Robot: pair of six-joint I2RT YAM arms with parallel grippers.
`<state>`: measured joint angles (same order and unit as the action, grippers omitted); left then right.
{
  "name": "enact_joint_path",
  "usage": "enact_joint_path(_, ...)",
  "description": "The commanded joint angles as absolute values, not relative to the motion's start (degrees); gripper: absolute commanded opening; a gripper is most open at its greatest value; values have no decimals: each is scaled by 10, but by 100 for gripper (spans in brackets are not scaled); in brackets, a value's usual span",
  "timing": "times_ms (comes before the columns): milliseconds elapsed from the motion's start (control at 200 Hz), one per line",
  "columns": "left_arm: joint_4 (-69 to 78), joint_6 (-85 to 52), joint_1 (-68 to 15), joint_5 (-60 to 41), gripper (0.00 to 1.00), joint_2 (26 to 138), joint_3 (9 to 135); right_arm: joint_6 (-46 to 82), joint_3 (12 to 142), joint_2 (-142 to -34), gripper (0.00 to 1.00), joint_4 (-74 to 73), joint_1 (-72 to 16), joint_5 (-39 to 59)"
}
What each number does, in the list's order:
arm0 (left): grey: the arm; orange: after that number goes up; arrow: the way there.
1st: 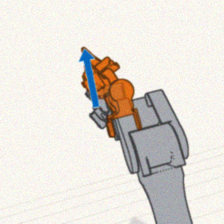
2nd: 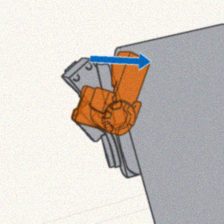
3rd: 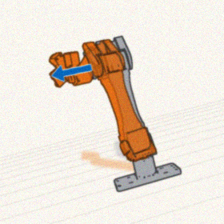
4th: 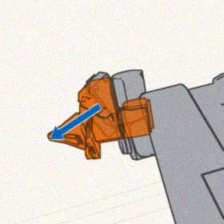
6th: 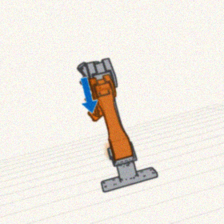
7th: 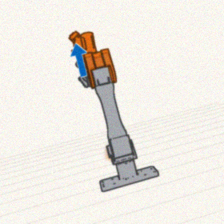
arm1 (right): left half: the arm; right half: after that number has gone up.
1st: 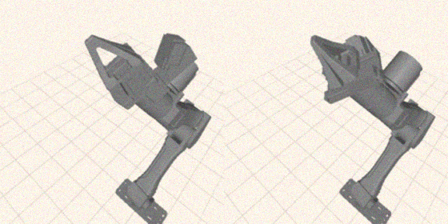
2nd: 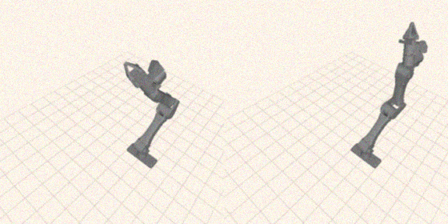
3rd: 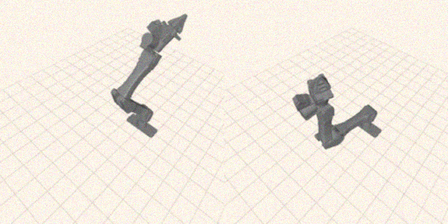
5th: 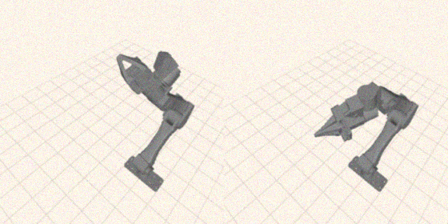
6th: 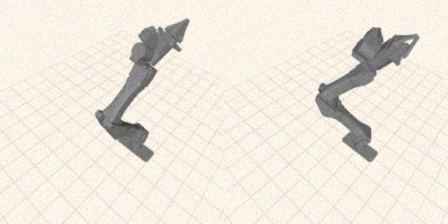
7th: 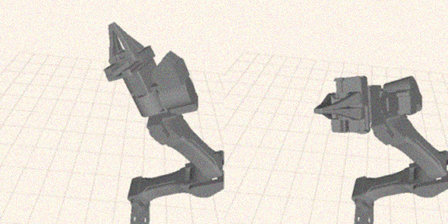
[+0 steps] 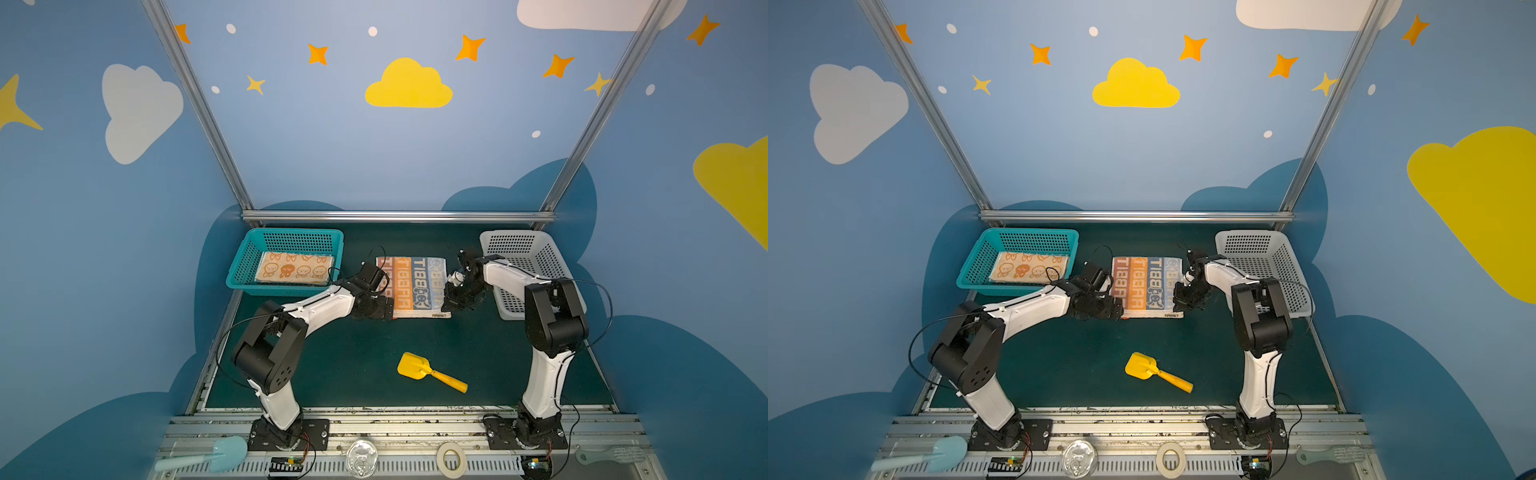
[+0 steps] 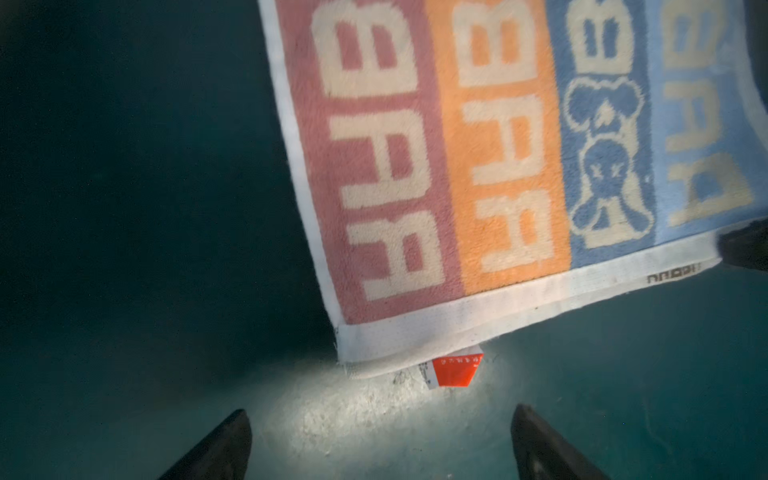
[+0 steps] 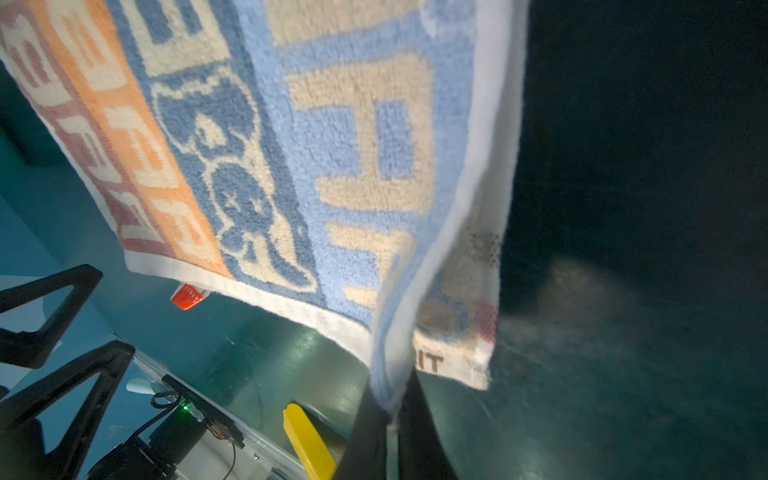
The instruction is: Fold and stack the towels
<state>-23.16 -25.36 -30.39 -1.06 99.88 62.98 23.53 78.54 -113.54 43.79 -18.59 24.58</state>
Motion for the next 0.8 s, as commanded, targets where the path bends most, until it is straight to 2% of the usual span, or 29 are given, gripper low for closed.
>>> enact_joint_path(0,-218,-273,-297,-50,91,1011,638,232,790,-1116,0,446,-185,249)
enact_joint_path(120,-208,-280,-291,-59,85,1017,635,231,785,-1112,0,444,-185,247)
enact_joint_path(275,-183,-292,-280,-84,73,1032,628,233,782,-1113,0,440,-186,249)
enact_joint_path(526,-173,-294,-276,-83,46,1054,629,232,776,-1110,0,437,-185,250)
enact_joint_path(796,-162,-292,-270,-64,41,1065,627,232,774,-1111,0,432,-185,253)
